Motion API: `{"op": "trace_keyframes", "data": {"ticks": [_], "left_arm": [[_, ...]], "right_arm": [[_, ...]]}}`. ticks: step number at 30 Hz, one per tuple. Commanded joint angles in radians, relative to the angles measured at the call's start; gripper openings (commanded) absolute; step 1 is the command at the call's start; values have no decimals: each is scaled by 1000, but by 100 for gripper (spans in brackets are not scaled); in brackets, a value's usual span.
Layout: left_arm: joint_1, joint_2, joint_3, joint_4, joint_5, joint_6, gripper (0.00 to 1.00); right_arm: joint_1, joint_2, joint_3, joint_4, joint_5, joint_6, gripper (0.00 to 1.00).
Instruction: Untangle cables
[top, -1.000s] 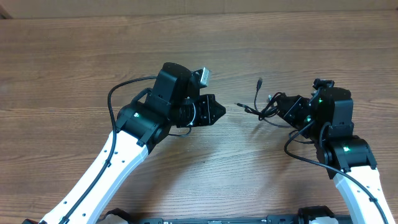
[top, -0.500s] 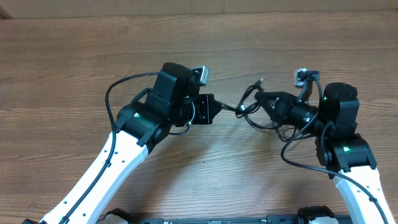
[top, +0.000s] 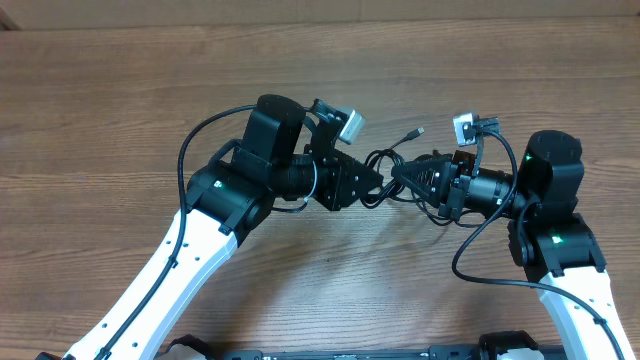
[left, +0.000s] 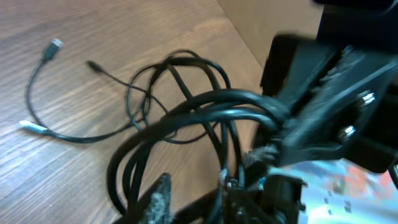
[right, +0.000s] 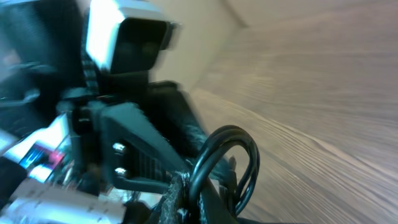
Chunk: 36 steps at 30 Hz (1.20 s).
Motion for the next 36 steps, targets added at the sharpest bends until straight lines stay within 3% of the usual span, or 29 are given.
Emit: {"op": "trace_keyframes", "data": {"ticks": [1,7,11,15,21,26,30,36], "left_arm": [[4,-6,16,-15,71,113,30],[4,-6,16,-19,-71,113,30],[6,-6,16,-19,-81,87,27],[13,-6,16,-30,-112,49,49],[56,-6,16,-35,-163,-16,53],[63,-6,16,-32,-135,111,73],[53,-6,16,-35,91,320,74],[43,-6,16,-41,28,351,74]], "right_arm": [[4,-19,4,41,-167,-18,4],[4,-19,4,39,-187,-18,4],[3,-19,4,39,-184,-19,4],[3,-18,4,38,-168,-19,4],[3,-17,4,31,-167,-18,4],[5,-17,4,32,-184,-18,4],[5,-18,4,31,-187,-18,4],[5,-18,4,32,-202,-14,4]]}}
